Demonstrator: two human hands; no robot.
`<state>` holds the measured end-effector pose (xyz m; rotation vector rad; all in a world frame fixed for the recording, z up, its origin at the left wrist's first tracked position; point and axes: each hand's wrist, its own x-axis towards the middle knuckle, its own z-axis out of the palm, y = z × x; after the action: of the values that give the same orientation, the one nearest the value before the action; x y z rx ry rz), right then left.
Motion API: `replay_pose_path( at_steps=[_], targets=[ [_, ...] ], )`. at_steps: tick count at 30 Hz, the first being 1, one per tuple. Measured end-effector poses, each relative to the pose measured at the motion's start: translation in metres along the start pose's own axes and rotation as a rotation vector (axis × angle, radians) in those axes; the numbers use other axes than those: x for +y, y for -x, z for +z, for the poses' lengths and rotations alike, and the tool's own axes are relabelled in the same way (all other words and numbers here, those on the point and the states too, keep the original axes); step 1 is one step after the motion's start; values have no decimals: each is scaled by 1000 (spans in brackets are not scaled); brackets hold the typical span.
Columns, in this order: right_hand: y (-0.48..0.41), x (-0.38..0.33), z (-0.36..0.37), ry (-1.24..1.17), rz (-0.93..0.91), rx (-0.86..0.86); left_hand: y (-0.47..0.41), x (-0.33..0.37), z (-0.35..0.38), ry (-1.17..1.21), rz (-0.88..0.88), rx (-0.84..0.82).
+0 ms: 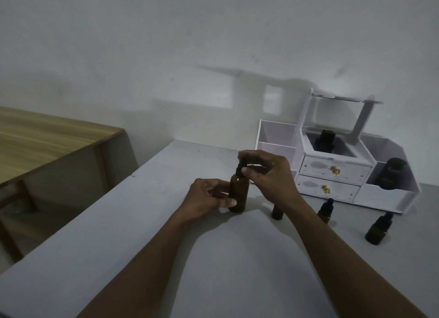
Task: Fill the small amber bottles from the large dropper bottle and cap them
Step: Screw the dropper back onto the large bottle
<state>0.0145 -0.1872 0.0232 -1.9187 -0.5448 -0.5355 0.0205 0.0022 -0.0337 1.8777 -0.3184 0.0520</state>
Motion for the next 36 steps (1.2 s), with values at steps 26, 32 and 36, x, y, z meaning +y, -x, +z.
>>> replay_pose_path(
  at_steps=[26, 32, 36],
  targets=[
    [0, 3, 4, 72, -52, 59, 1, 4, 1, -29, -19, 2],
    [-2, 6, 4, 122, -34, 46, -1, 4, 2, -75, -32, 10],
    [0, 6, 6, 117, -40, 28, 0, 4, 2, -69, -27, 9]
  ],
)
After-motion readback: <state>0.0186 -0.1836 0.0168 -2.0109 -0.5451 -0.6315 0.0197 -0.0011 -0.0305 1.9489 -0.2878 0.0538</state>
